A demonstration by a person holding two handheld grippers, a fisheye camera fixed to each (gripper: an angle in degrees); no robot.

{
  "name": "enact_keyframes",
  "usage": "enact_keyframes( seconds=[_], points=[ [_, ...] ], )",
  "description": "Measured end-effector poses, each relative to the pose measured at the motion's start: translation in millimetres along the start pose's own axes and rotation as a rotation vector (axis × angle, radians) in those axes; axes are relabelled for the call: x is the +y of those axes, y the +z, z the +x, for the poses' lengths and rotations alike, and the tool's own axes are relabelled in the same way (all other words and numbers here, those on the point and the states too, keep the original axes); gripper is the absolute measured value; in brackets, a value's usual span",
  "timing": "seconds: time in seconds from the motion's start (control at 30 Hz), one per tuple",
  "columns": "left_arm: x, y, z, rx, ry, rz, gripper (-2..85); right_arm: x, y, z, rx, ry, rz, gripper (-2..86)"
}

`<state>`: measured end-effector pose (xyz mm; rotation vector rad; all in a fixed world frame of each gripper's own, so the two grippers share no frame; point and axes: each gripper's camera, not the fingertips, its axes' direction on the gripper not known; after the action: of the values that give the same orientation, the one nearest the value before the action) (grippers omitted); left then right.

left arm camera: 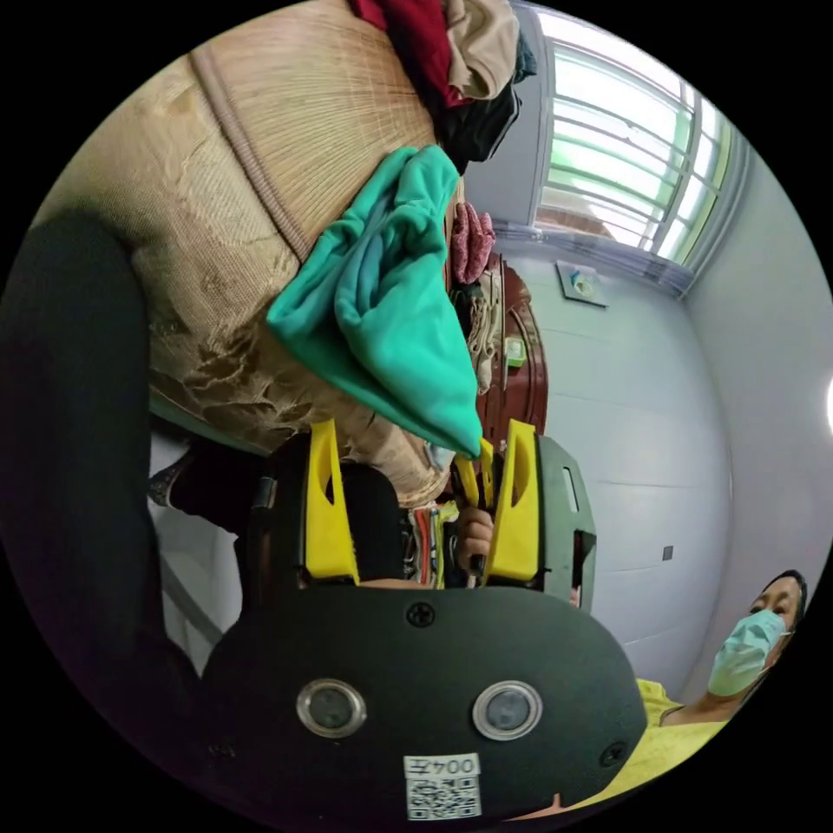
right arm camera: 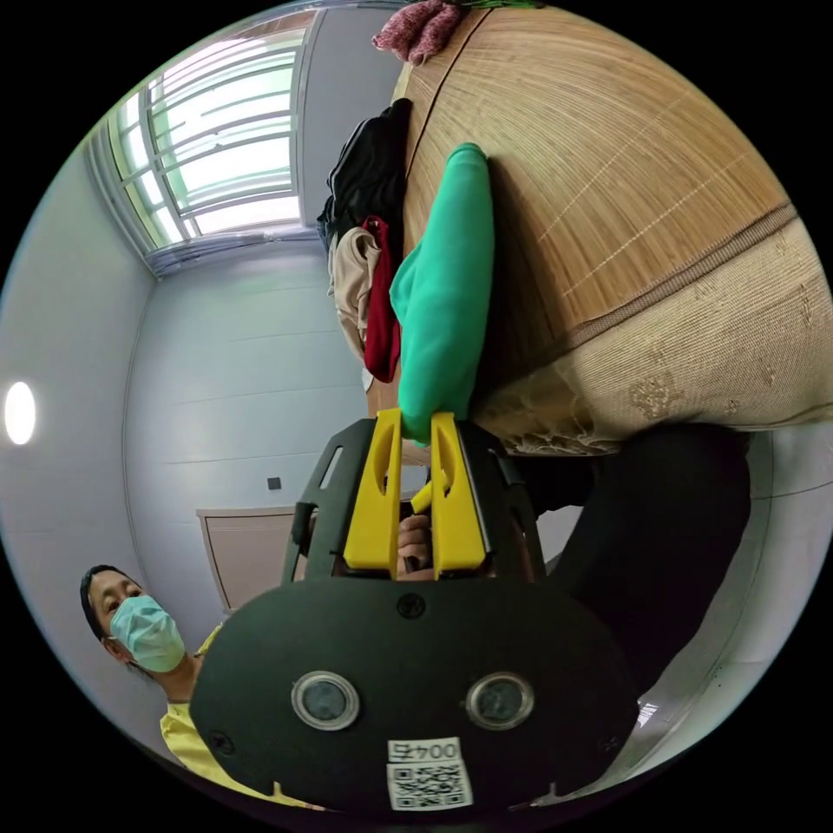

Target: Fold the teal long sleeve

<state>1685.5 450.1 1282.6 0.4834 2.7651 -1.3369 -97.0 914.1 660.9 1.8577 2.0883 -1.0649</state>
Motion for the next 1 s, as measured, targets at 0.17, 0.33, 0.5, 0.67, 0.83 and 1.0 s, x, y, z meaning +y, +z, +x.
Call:
enact_keyframes(
  seconds=[0.17, 0.33, 0.5, 0.67, 0.83, 1.0],
  points=[
    [-3.0, 13.7, -18.4, 0.111, -0.036, 0.089, 25.1, 8.1, 1.4, -11.7, -0.007, 0.005, 0.000, 6.2],
    [-7.4, 28.0, -27.4, 0.162, -0.061, 0.124, 23.8, 22.5, 7.7, -12.7, -0.007, 0.009, 0.005, 6.1],
    [-10.0, 19.7, -25.9, 0.066, -0.050, 0.129, 8.7, 32.5, 17.8, -13.8, 0.029, -0.039, -0.028, 7.6],
    [-7.8, 9.6, -31.0, 0.161, -0.143, 0.149, 6.1, 30.6, 10.7, 11.4, -0.057, -0.064, -0.050, 18.0],
    [-13.0, 3.6, -26.3, 0.197, -0.199, 0.116, 4.9, 8.2, 2.8, 31.0, -0.145, -0.003, 0.070, 20.4],
    [-21.0, 1.0, -13.5, 0.202, -0.210, 0.071, 4.2, -31.9, 39.0, 45.7, -0.246, 0.058, 0.051, 20.6]
  ],
)
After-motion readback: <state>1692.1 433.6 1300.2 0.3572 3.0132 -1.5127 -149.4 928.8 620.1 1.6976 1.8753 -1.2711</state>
